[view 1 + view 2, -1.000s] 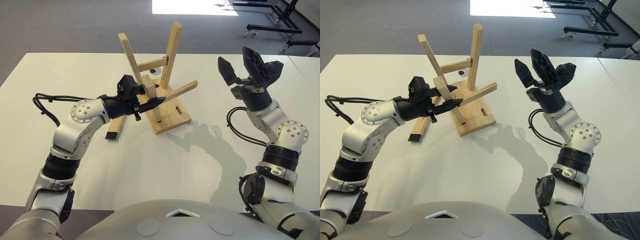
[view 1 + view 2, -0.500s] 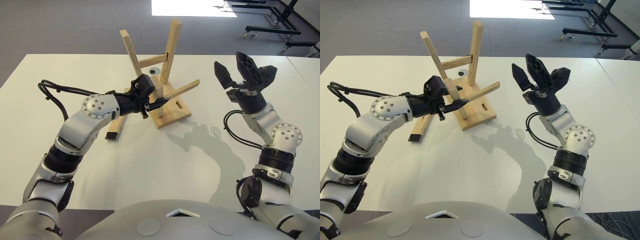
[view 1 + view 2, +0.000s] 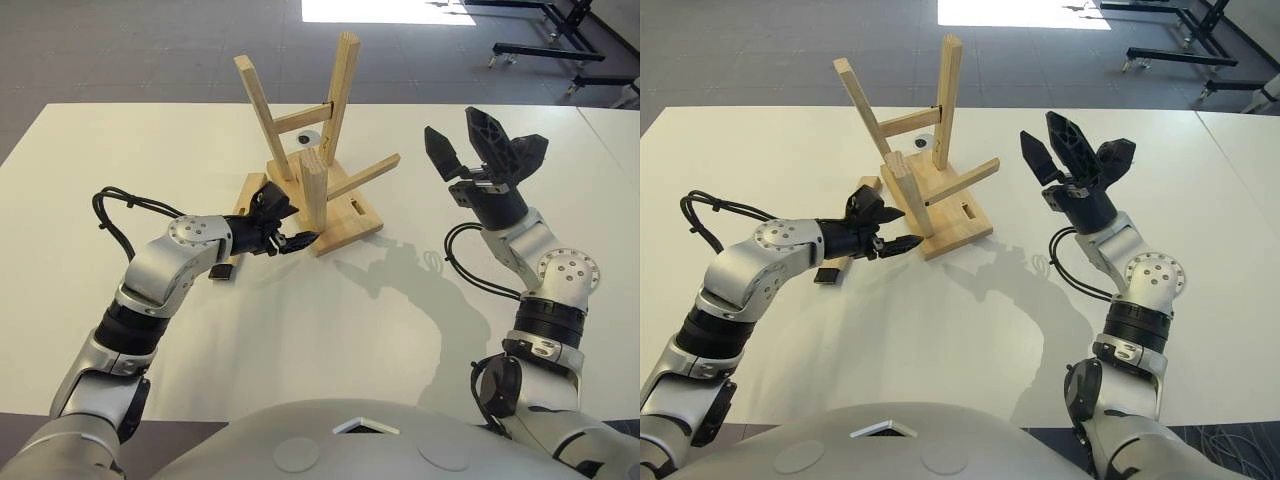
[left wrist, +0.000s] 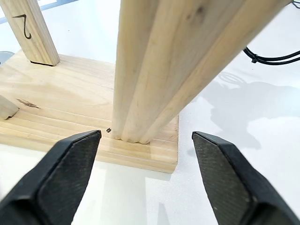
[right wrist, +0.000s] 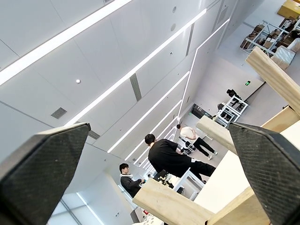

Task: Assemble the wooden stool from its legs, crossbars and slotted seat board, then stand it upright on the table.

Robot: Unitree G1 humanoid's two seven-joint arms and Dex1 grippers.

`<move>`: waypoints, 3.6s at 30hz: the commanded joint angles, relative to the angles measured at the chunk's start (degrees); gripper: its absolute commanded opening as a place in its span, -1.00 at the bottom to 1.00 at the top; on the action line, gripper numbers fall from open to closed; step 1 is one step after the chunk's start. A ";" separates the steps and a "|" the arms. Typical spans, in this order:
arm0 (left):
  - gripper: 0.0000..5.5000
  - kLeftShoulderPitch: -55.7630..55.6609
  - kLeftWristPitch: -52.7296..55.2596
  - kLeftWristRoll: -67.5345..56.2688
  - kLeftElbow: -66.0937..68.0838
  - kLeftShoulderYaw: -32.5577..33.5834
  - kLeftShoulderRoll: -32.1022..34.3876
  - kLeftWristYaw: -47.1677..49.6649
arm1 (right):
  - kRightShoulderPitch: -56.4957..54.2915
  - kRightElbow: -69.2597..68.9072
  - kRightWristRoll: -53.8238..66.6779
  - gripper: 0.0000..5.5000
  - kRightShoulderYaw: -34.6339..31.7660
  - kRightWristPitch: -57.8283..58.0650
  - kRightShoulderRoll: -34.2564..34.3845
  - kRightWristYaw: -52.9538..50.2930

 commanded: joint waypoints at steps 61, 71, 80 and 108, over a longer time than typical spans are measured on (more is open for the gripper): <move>-0.25 8.68 19.36 13.64 -2.79 28.93 -16.13 32.50 | 0.96 1.08 -1.28 0.96 -2.29 -5.96 -1.05 -0.23; -0.25 -23.63 9.27 -3.32 -5.07 48.43 12.17 13.21 | -11.04 7.05 -3.53 0.96 -4.84 -6.31 -9.63 -3.58; -0.25 -36.11 15.64 -39.08 1.66 46.84 -4.99 10.78 | -39.98 5.10 -4.43 0.96 3.83 -1.04 -9.89 -6.91; -0.25 -25.13 14.09 -45.13 1.47 28.22 -5.29 5.22 | -52.53 15.24 -0.80 0.96 3.68 7.20 1.37 -8.66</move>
